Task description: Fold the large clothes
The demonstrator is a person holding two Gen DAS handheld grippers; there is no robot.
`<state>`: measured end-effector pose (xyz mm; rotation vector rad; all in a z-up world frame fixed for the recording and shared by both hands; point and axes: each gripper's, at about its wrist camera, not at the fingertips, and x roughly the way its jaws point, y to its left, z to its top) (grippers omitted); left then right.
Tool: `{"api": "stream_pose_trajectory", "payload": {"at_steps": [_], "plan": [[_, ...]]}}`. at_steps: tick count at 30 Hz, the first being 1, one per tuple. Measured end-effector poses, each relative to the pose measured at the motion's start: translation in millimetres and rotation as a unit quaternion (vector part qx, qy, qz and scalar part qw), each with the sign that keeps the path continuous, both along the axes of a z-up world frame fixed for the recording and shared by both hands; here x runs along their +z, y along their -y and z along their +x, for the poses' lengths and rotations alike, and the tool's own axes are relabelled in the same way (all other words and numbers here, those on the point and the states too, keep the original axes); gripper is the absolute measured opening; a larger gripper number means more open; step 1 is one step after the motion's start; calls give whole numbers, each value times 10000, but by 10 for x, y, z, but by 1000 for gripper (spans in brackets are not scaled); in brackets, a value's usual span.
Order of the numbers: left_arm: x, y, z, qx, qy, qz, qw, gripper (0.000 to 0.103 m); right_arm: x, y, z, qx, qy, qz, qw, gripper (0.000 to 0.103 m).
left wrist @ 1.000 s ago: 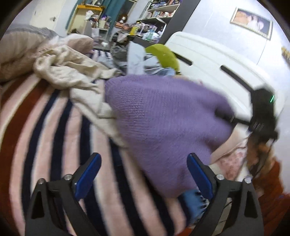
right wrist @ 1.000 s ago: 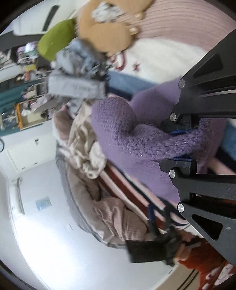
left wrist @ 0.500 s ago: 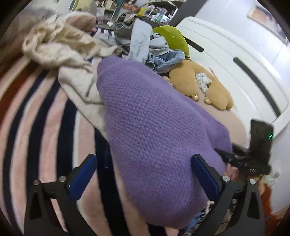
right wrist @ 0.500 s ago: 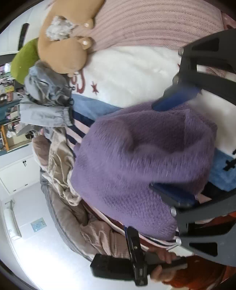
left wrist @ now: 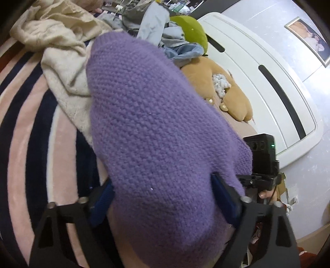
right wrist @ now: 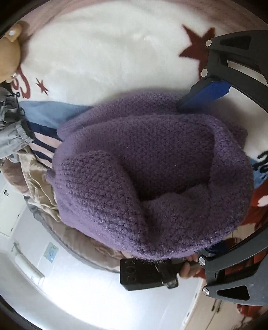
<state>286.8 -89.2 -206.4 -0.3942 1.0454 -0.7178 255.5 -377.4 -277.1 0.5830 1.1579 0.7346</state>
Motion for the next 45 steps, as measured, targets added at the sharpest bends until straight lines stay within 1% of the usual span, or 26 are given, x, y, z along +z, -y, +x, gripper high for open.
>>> {"api": "stream_pose_trajectory", "payload": {"at_steps": [1, 2, 3, 4, 5, 6, 8, 9, 11, 13, 15, 17, 20, 22, 24, 25, 27, 29, 30, 32, 34, 36, 37, 40, 42, 45], "plan": [[26, -9, -16, 7, 45, 13, 10000, 72, -7, -13, -17, 8, 6, 169, 9999, 90], [61, -25, -38, 8, 125, 30, 9999, 69, -16, -38, -16, 20, 34, 331, 9994, 81], [87, -46, -61, 5, 192, 17, 9998, 64, -20, -95, -53, 60, 131, 445, 9989, 76], [108, -72, -78, -16, 224, -8, 9997, 60, -5, -129, -70, 71, 215, 456, 9987, 75], [135, -109, -97, -42, 248, -55, 9997, 59, 15, -157, -92, 85, 325, 476, 9983, 71], [164, -165, -118, -41, 255, -141, 9996, 55, 48, -191, -107, 97, 444, 532, 9975, 66], [221, -283, -158, -17, 275, -264, 9993, 53, 132, -259, -123, 93, 636, 677, 9956, 59], [249, -354, -184, 4, 312, -283, 9991, 53, 189, -338, -121, 144, 763, 731, 9943, 59], [258, -422, -208, 49, 334, -170, 9993, 53, 221, -480, -118, 245, 786, 594, 9948, 59], [233, -488, -246, 75, 260, -119, 9996, 53, 268, -596, -124, 240, 860, 524, 9946, 58], [258, -579, -320, 97, 306, -219, 9992, 53, 362, -685, -128, 267, 998, 594, 9929, 53], [329, -703, -390, 164, 385, -308, 9986, 53, 438, -807, -129, 321, 1050, 697, 9915, 52], [460, -901, -470, 284, 521, -228, 9980, 53, 498, -1034, -127, 542, 1041, 729, 9904, 51], [555, -1068, -528, 355, 627, -85, 9974, 53, 529, -1281, -106, 752, 1075, 768, 9884, 51], [650, -1314, -599, 392, 748, 85, 9964, 53, 567, -1531, -76, 848, 1139, 870, 9860, 51], [706, -1501, -628, 466, 810, 188, 9954, 53, 591, -1706, -32, 916, 1184, 929, 9844, 51], [775, -1851, -660, 654, 837, 338, 9938, 53, 630, -2207, 113, 1202, 1245, 903, 9808, 50], [807, -2189, -677, 846, 859, 593, 9909, 53, 599, -2595, 235, 1456, 1162, 842, 9789, 48], [793, -2353, -662, 940, 795, 756, 9895, 53, 558, -2890, 308, 1630, 1102, 753, 9776, 48], [695, -2673, -612, 1102, 588, 1008, 9870, 53, 511, -3224, 382, 1832, 1081, 653, 9749, 48], [551, -2962, -588, 1258, 362, 1040, 9859, 53, 468, -3522, 455, 1960, 1046, 673, 9727, 48], [462, -3155, -591, 1352, 242, 1040, 9851, 53, 458, -3720, 508, 2068, 1036, 685, 9705, 48], [448, -3221, -611, 1390, 268, 1028, 9846, 51, 474, -3828, 517, 2179, 1087, 636, 9678, 48], [402, -3344, -631, 1499, 312, 972, 9834, 51, 557, -4038, 474, 2417, 1250, 388, 9615, 48], [360, -3361, -610, 1507, 290, 914, 9839, 51, 555, -4104, 437, 2426, 1206, 302, 9621, 48], [354, -3272, -556, 1410, 418, 915, 9849, 51, 560, -4089, 426, 2408, 1144, 248, 9635, 48]]}}
